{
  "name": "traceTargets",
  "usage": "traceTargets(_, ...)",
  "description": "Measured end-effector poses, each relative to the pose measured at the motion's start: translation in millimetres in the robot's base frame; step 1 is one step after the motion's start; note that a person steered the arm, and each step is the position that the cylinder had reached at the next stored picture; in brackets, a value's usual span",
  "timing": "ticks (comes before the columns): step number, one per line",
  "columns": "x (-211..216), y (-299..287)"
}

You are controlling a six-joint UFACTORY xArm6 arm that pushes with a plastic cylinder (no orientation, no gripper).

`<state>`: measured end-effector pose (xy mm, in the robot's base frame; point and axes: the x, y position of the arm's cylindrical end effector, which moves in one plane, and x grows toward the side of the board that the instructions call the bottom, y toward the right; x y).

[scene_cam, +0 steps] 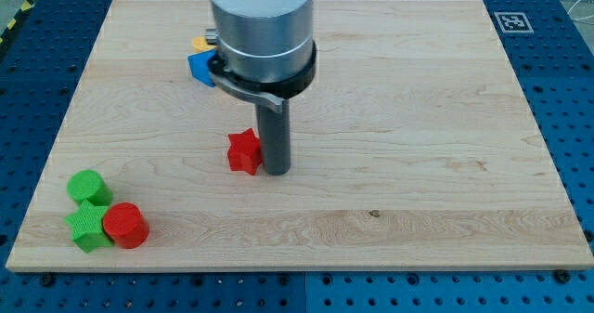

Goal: Move the red star towards the red circle

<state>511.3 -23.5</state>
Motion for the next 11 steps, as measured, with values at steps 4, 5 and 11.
traceTargets(4, -21, -37)
traceTargets(5, -5, -60)
traceTargets(11, 37, -56)
